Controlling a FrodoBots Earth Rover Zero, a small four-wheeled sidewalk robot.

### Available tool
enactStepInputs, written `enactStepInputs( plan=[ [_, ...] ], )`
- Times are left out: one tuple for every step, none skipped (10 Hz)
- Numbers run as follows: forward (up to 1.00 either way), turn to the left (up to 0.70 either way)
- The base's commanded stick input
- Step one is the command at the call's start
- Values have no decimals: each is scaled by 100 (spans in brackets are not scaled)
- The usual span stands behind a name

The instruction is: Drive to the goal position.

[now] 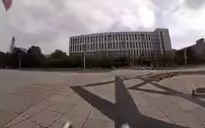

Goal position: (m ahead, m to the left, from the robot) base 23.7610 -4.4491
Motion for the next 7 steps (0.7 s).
enactStepInputs(
  plan=[
    [70,-2],
    [70,-9],
    [70,-1],
    [70,0],
    [70,-5],
    [70,-4],
    [70,0]
  ],
)
